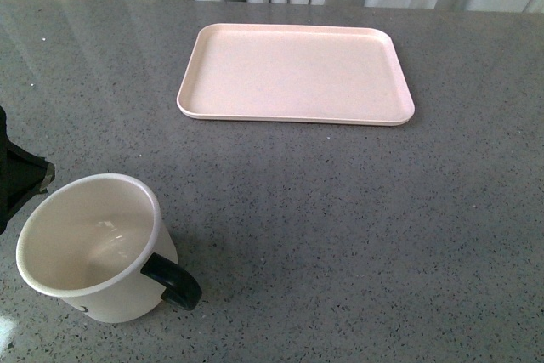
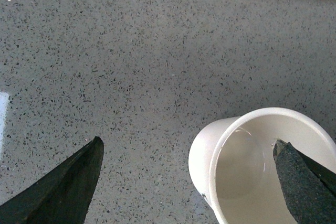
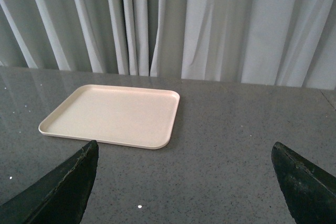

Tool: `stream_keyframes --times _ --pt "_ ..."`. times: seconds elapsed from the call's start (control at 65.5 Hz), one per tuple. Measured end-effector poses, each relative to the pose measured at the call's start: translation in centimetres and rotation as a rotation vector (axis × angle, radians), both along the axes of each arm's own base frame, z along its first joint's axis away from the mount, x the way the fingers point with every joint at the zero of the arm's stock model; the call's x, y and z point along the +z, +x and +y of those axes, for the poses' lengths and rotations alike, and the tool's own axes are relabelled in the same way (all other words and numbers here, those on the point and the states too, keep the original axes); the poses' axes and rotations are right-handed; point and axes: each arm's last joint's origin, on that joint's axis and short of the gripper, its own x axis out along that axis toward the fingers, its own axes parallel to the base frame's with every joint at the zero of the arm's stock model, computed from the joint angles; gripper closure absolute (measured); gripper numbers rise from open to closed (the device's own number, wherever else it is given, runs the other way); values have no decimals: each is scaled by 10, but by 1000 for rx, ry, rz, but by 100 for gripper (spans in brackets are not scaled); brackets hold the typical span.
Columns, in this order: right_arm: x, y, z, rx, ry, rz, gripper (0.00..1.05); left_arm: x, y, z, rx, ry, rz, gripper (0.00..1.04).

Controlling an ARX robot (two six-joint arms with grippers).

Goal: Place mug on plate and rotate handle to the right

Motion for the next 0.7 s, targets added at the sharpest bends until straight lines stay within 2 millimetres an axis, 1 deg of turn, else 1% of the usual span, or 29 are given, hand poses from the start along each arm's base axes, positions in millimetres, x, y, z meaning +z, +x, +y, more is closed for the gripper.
stream_keyframes --times 0.244,0.336,0.703 --pt "0 0 0 0 0 0 9 -3 6 -7 -74 12 42 9" --pt "0 0 0 0 0 0 9 -7 8 -9 -111 28 79 9" --pt "0 0 0 0 0 0 9 -14 14 -4 -167 71 129 9"
